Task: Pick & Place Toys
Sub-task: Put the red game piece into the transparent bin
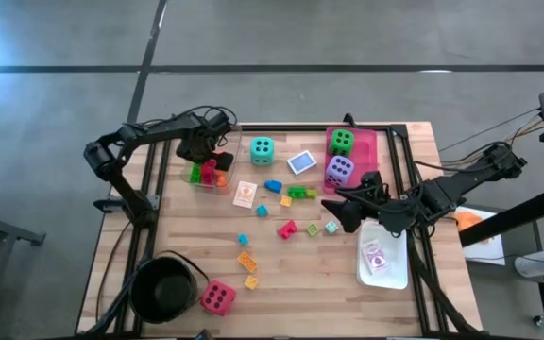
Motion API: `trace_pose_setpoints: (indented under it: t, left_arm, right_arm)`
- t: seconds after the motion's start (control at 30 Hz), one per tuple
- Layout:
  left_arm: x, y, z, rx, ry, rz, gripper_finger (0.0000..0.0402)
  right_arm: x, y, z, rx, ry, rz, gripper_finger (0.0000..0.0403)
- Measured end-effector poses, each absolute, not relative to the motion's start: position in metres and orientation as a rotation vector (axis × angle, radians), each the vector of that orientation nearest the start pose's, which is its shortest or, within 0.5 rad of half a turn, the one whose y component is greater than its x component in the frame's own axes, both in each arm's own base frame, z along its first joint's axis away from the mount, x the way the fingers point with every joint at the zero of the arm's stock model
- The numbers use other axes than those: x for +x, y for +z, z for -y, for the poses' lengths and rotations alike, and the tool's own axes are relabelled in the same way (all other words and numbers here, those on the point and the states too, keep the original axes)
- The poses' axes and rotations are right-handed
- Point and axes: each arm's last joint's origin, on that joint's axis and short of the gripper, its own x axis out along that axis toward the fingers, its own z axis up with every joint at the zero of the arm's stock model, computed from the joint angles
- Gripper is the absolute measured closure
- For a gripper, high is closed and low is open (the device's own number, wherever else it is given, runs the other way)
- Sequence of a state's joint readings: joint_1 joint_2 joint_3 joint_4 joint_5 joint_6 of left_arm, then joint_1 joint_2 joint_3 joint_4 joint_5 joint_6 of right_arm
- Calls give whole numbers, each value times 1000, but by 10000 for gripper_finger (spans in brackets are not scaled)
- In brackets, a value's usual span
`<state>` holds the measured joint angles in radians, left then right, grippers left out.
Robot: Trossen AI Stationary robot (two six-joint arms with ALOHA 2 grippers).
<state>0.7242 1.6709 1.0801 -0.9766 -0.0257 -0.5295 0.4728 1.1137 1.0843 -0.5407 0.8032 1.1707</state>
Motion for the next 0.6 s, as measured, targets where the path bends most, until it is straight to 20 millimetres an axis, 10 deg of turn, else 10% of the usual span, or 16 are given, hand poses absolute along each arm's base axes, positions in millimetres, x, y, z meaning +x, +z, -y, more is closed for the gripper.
trace_pose_setpoints:
  t: [0.6]
  left_arm:
    - [200,219,-178,-900,973,-1236,20]
  right_arm:
    - [209,346,-84,811,-515,-227,18]
